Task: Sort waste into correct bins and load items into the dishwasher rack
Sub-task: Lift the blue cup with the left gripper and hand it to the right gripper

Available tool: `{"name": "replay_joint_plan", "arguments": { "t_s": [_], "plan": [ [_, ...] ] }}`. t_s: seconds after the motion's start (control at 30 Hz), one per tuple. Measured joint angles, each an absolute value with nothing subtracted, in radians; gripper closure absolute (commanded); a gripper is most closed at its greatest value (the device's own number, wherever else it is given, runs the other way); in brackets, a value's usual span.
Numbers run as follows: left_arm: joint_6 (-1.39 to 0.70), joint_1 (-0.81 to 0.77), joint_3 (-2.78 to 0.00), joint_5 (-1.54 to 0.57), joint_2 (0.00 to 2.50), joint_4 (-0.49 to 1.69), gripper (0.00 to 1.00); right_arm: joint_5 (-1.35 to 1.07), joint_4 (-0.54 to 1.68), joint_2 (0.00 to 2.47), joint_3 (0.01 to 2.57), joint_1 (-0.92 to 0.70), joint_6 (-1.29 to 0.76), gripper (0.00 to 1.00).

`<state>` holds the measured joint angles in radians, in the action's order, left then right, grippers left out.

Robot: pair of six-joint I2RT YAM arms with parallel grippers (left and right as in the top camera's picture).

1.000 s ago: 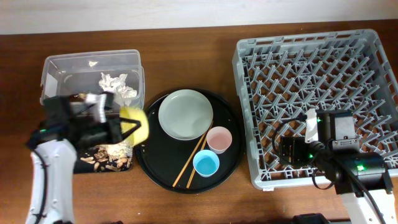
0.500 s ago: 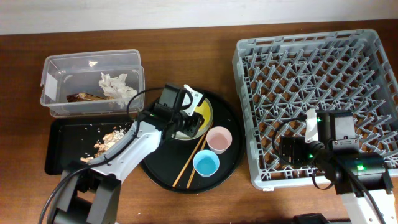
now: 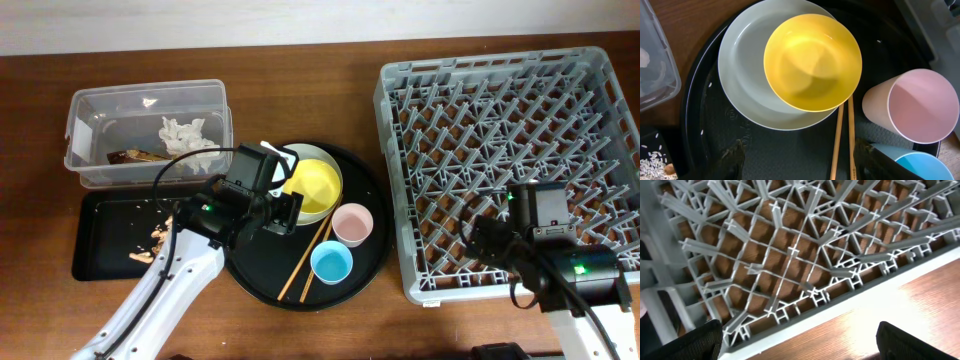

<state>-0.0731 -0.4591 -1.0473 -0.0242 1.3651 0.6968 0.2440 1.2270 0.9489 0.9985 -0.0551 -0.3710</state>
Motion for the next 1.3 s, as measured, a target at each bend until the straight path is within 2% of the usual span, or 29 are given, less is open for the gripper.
{"name": "replay_joint_plan", "arguments": {
  "t_s": [0.27, 0.33, 0.43, 0.47, 0.5, 0.57, 0.7, 0.73, 0.77, 0.87, 1.0, 1.07, 1.13, 1.17, 1.2, 1.27, 1.3],
  "plan": [
    [-0.095, -0.459, -1.047, -0.021, 1.365, 0.699, 0.26, 0.262, 1.235, 1.031, 0.999, -0.055, -0.371, 0.01],
    [-0.095, -0.459, -1.047, -0.021, 1.365, 0.700, 0.22, 0.252, 1.238, 1.031, 0.999, -0.055, -0.370, 0.01],
    [-0.098, -0.459, -1.047, -0.027, 1.365, 0.722, 0.23, 0.059, 1.250, 1.033, 1.026, -0.055, -0.256, 0.01],
    [-0.099, -0.459, -1.047, -0.043, 1.365, 0.736, 0.24, 0.016, 1.252, 1.033, 1.058, -0.055, -0.228, 0.01],
    [-0.102, -0.459, -1.047, -0.060, 1.365, 0.746, 0.29, -0.019, 1.271, 1.033, 1.108, -0.055, -0.199, 0.01],
    [-0.136, -0.463, -1.047, -0.123, 1.365, 0.796, 0.29, -0.054, 1.293, 1.031, 1.179, -0.055, -0.147, 0.01],
    [-0.159, -0.595, -0.994, -0.157, 1.370, 0.805, 0.29, -0.071, 1.325, 1.031, 1.182, -0.055, -0.119, 0.01],
    [-0.160, -0.622, -0.978, -0.161, 1.383, 0.802, 0.31, -0.073, 1.331, 1.031, 1.182, -0.055, -0.119, 0.01],
    [-0.162, -0.643, -0.967, -0.160, 1.406, 0.797, 0.43, -0.073, 1.333, 1.031, 1.182, -0.055, -0.119, 0.01],
    [-0.197, -0.661, -0.946, -0.160, 1.565, 0.745, 0.98, -0.073, 1.347, 1.031, 1.182, -0.055, -0.116, 0.01],
    [-0.220, -0.652, -0.943, -0.157, 1.571, 0.741, 1.00, -0.073, 1.350, 1.031, 1.182, -0.055, -0.112, 0.01],
    [-0.229, -0.536, -0.939, -0.169, 1.412, 0.786, 1.00, -0.073, 1.327, 1.031, 1.182, -0.055, -0.112, 0.01],
    [-0.253, -0.320, -0.938, -0.343, 1.207, 0.751, 1.00, -0.128, 1.209, 1.032, 1.185, -0.048, -0.208, 0.01],
    [-0.298, -0.244, -0.939, -0.435, 1.183, 0.733, 1.00, -0.203, 1.169, 1.037, 1.187, -0.047, -0.224, 0.01],
    [-0.327, -0.173, -0.932, -0.577, 1.209, 0.622, 1.00, -0.297, 1.157, 1.052, 1.187, -0.046, -0.209, 0.01],
    [-0.379, -0.122, -0.928, -0.854, 1.298, 0.395, 1.00, -0.572, 1.136, 1.147, 1.188, -0.044, -0.080, 0.01],
    [-0.421, -0.129, -0.935, -1.028, 1.377, 0.256, 1.00, -0.808, 1.134, 1.214, 1.188, -0.043, 0.077, 0.01]
  ]
}}
